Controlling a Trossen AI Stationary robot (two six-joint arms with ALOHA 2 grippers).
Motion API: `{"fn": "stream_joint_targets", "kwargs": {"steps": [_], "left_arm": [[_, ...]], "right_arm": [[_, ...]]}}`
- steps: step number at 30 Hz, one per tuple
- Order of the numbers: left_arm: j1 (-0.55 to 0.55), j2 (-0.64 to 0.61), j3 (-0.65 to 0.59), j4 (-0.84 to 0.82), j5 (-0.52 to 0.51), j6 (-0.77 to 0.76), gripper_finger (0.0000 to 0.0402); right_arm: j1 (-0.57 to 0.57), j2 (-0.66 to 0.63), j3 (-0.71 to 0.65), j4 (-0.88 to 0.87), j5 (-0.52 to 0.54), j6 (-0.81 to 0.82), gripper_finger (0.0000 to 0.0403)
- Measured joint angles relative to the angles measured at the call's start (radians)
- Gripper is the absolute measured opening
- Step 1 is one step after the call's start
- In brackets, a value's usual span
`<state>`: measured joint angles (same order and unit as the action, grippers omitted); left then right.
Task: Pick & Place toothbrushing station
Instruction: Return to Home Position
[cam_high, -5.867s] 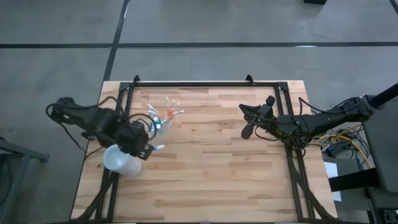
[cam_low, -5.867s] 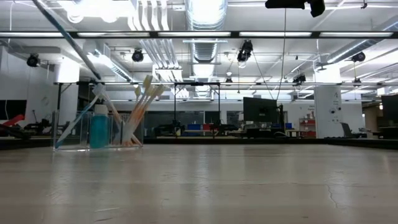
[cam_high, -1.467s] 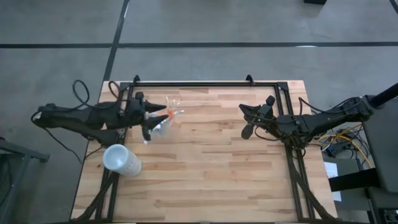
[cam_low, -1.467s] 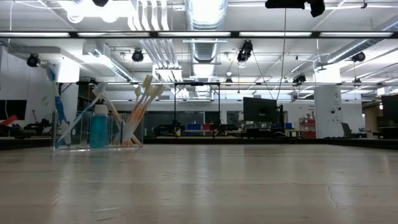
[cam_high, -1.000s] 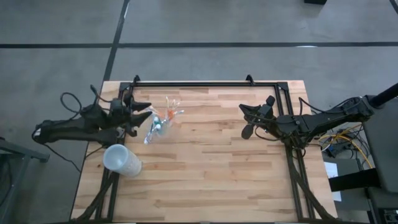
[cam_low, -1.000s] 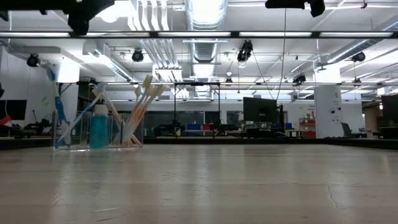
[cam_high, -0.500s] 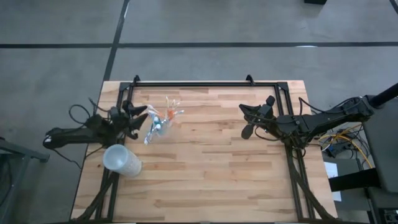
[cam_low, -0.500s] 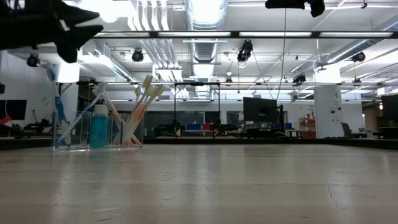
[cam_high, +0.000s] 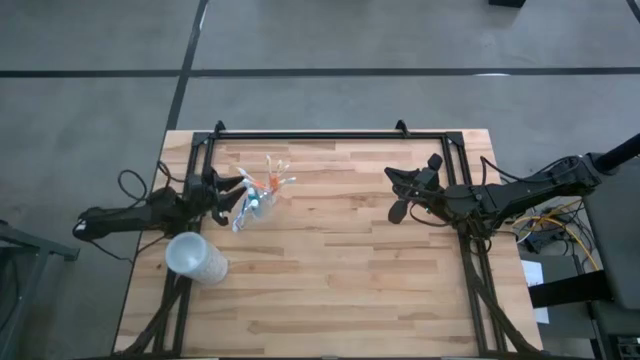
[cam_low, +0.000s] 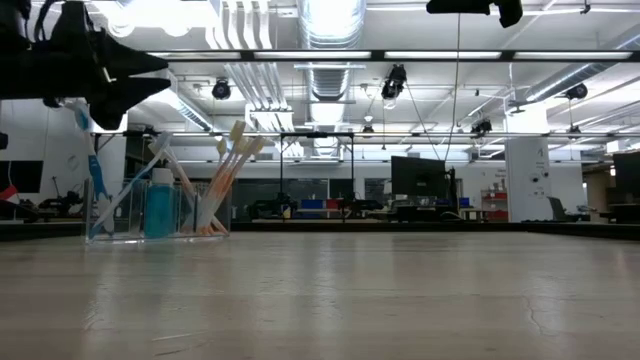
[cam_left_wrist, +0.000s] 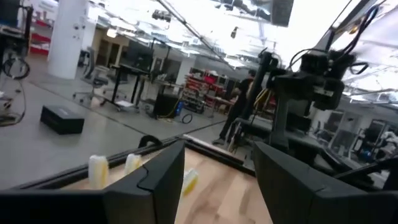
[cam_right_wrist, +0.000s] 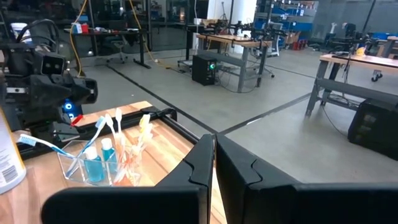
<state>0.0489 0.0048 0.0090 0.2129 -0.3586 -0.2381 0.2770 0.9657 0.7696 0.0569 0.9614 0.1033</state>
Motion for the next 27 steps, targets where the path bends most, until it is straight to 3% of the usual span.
{"fn": "stream_joint_targets", "kwargs": {"steps": [5,15,21,27], "left_arm": [[0.000,0.000,0.000,-0.064,-0.006,-0.051,0.0195],[0.000,0.000,-0.001,-0.022,-0.004,-0.010,0.0195],[0.000,-0.001,-0.001,0.236,0.083,0.278,0.0195],[0.000,0.000,0.001,0.258,0.071,0.307,0.0195]], "right_arm": [[0.000,0.000,0.000,0.000,0.000,0.001,0.0013],[0.000,0.000,0.000,-0.001,0.000,0.000,0.0013],[0.000,0.000,0.000,-0.001,0.000,-0.001,0.0013],[0.000,0.000,0.000,-0.001,0.000,0.000,0.0013]]}}
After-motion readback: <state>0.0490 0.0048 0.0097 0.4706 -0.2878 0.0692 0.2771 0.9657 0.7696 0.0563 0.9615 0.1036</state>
